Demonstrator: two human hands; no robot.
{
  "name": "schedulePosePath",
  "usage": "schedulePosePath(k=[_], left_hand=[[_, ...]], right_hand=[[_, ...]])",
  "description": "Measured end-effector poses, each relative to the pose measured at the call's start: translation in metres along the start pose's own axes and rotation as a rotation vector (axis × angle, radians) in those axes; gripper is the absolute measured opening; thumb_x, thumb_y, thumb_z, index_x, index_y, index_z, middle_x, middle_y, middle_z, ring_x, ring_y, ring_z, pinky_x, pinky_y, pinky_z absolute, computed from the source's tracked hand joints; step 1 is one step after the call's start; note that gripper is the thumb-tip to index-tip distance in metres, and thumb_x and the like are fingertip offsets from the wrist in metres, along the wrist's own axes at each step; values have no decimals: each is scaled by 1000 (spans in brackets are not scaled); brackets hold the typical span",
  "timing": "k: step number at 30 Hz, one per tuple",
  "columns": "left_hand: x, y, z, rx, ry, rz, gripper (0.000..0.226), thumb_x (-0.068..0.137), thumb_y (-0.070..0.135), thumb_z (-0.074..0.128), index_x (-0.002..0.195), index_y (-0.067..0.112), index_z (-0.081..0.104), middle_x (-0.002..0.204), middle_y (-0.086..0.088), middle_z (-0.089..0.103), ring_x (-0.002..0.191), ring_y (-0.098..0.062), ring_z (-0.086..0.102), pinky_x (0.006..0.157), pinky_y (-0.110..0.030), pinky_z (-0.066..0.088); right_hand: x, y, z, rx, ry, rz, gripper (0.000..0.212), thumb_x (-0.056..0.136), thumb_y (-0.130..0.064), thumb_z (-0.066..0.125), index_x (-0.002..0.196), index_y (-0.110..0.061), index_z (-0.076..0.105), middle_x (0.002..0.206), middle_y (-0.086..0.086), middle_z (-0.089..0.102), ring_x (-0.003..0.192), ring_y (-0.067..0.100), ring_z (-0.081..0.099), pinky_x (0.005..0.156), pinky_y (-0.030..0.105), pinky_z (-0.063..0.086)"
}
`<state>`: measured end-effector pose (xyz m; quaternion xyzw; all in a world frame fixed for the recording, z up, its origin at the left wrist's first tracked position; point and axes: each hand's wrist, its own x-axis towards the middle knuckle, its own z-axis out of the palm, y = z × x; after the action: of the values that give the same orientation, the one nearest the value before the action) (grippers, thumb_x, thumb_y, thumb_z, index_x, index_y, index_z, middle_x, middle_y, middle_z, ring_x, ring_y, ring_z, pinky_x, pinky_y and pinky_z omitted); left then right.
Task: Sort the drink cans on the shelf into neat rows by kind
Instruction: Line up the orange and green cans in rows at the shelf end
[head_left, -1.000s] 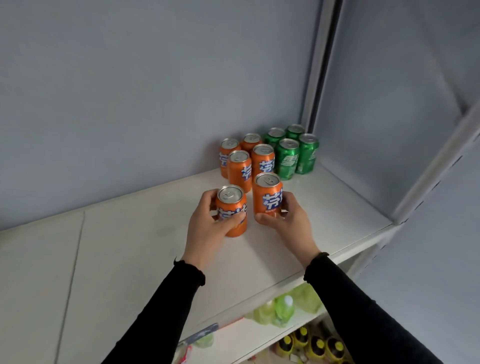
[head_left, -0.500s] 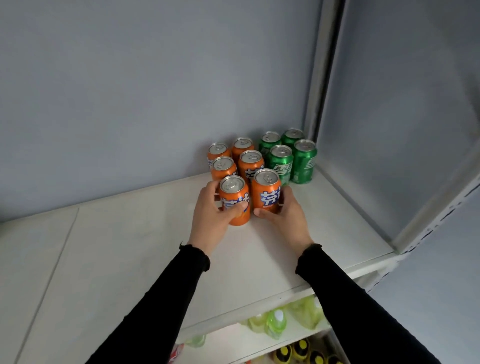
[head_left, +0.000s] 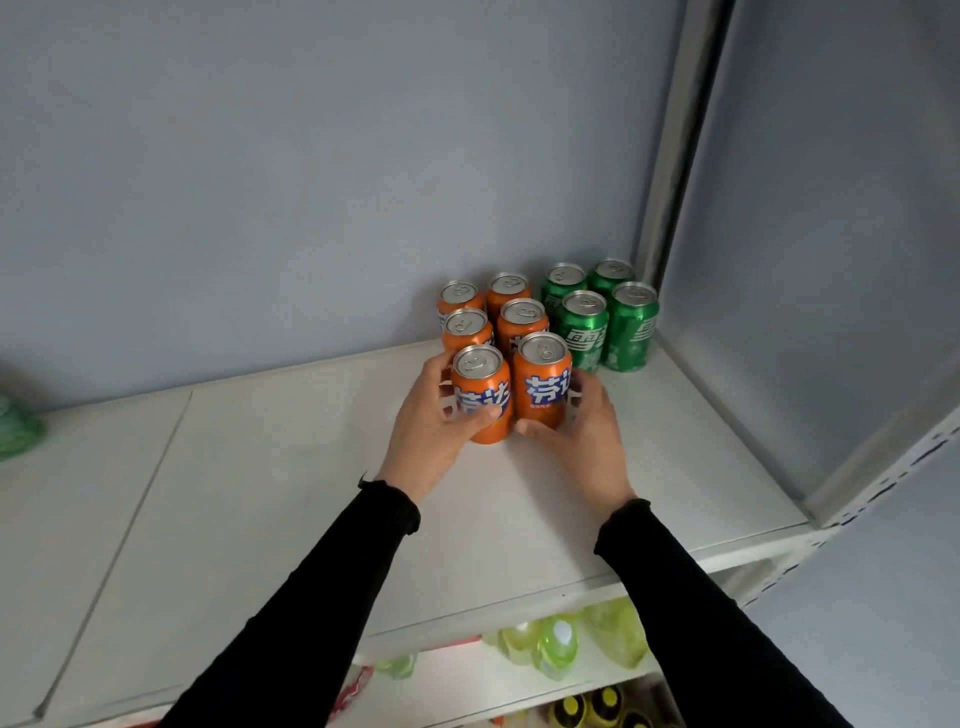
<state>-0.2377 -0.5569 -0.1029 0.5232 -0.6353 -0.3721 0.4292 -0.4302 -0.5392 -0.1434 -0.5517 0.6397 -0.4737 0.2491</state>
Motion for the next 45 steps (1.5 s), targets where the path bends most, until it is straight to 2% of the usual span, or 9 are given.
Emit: schedulePosePath(k=[2,5,10,15,19,26,34,41,45], left_hand=[[-10,-4,-8,72,15,-4,69,82,36,82,140,31,45,134,11,57,120,-6,56,98,-30,49],[-32,-15,-29,181,73,20,57,87,35,76,137,28,49,135,11,55,121,-6,54,100,-28,47],[-72,-40,-78,455,135,60,37,92,34,68,127,28,59,126,14,57,120,-9,51,102,-28,42],[-110,-61,-141,556,227,-17,33,93,32,66,124,25,62,124,11,60,116,-13,51,99,-25,39],[-144,-80,-207,564,293,-83,31,94,34,65,124,27,61,123,13,59,117,-11,51,99,-25,39],[-201,-113,-335,544,377,-123,29,95,35,64,123,29,62,122,16,59,118,-6,51,98,-25,43],[-253,-154,-484,491,472,-170,30,95,31,66,124,28,60,121,14,59,118,-7,51,102,-30,43],[-262,-187,-566,354,729,-257,44,91,29,72,131,24,52,128,8,51,122,-15,50,107,-42,45],[-248,-204,-589,196,972,-309,70,84,21,80,140,21,38,134,5,40,125,-20,46,109,-45,42]], right_hand=[[-16,-6,-6,-93,71,-50,77,72,-31,87,136,-16,46,129,4,52,117,25,49,98,43,46],[-45,-18,-9,-248,150,-247,48,82,-22,77,124,-13,55,118,3,56,108,24,49,90,37,44],[-76,-46,29,-313,29,-439,31,87,-20,72,115,-15,61,115,3,60,105,26,50,88,37,44],[-98,-72,96,-250,-213,-488,34,87,-22,72,118,-19,61,117,-4,58,109,22,51,91,34,44],[-119,-106,154,-233,-322,-535,32,89,-26,70,119,-22,60,117,-6,57,108,18,49,89,28,42],[-170,-178,267,-202,-405,-568,32,91,-28,68,121,-20,60,119,-5,58,109,16,49,87,25,40],[-219,-254,383,-110,-460,-483,32,92,-28,69,122,-20,61,121,-4,58,112,15,50,84,20,33],[-211,-288,446,-108,-532,-412,41,92,-30,68,129,-19,56,124,-3,56,113,15,52,84,21,36],[-181,-298,481,-36,-529,-296,60,90,-29,72,141,-16,45,137,0,50,120,16,53,91,27,44]])
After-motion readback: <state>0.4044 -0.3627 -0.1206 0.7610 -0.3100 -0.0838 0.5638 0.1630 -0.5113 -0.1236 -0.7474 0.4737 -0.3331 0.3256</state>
